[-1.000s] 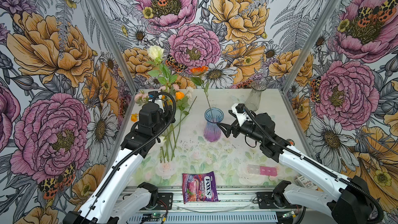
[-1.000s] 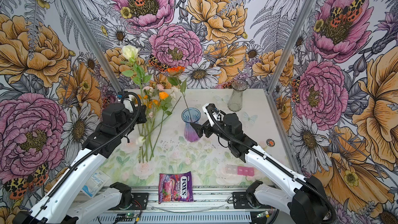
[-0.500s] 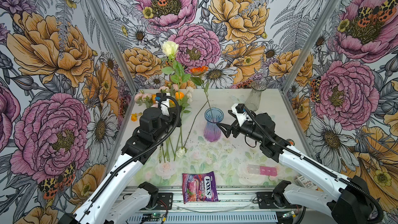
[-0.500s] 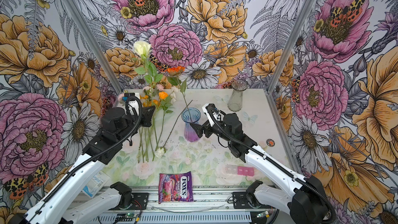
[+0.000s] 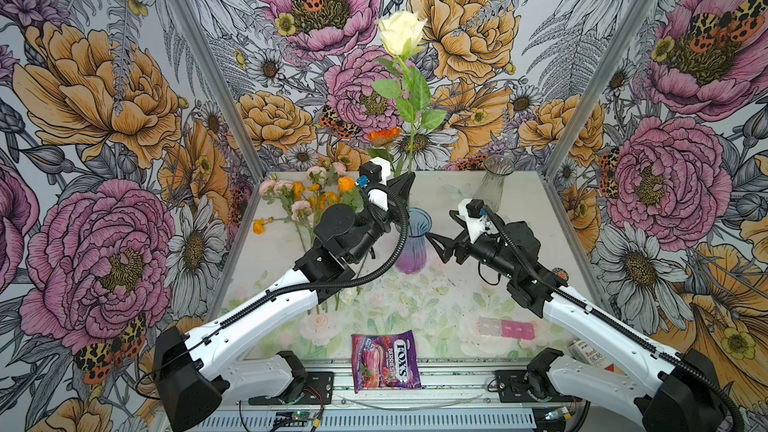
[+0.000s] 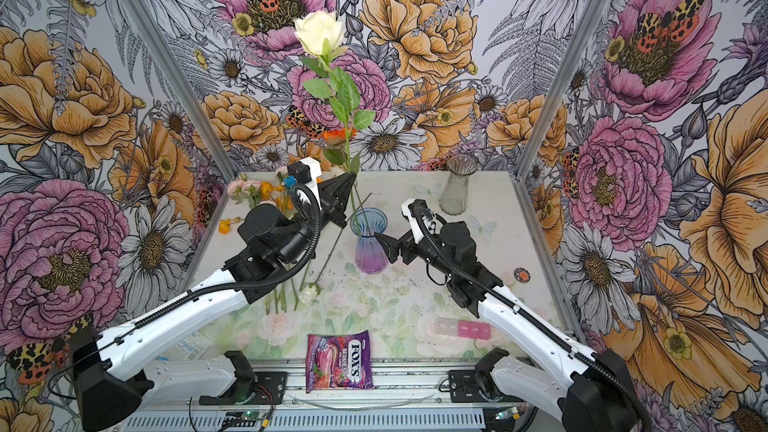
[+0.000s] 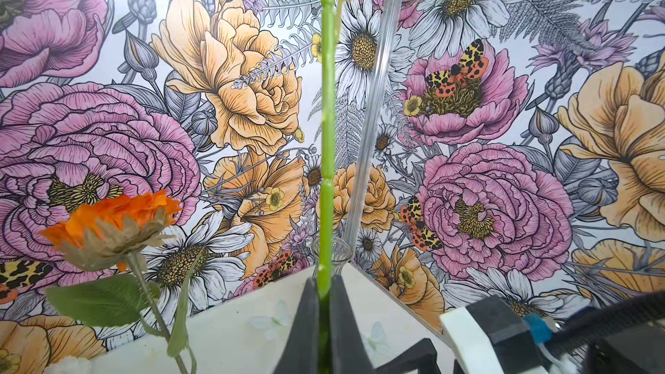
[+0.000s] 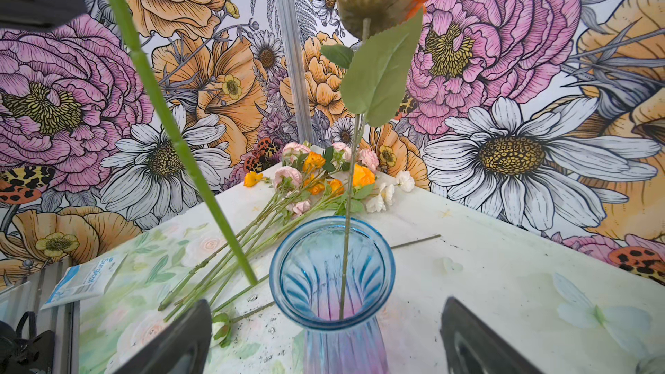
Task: Arrange the flowers into the vase
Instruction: 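Lower the cream rose stem into the vase and open the left gripper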
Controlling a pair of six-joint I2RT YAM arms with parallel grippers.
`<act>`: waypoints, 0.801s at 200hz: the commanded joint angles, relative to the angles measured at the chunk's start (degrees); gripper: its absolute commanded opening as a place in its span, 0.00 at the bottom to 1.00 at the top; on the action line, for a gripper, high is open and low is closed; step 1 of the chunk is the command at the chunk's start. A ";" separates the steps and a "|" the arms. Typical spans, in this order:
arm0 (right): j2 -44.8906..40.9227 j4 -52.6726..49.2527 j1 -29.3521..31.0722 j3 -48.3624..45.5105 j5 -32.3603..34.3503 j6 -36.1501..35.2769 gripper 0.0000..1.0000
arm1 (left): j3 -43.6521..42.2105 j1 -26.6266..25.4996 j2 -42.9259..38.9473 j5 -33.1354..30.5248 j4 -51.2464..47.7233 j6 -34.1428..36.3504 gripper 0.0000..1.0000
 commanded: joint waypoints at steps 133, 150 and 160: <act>0.33 2.65 -0.04 -0.45 0.67 0.13 1.00 | -7.30 3.54 15.57 7.32 5.75 5.29 0.00; 0.53 2.63 -0.08 -0.36 0.66 0.12 1.00 | -7.98 3.57 16.59 7.42 5.75 5.22 0.00; 0.64 2.61 -0.08 -0.38 0.69 0.11 1.00 | -8.39 3.49 16.75 7.28 5.53 5.04 0.00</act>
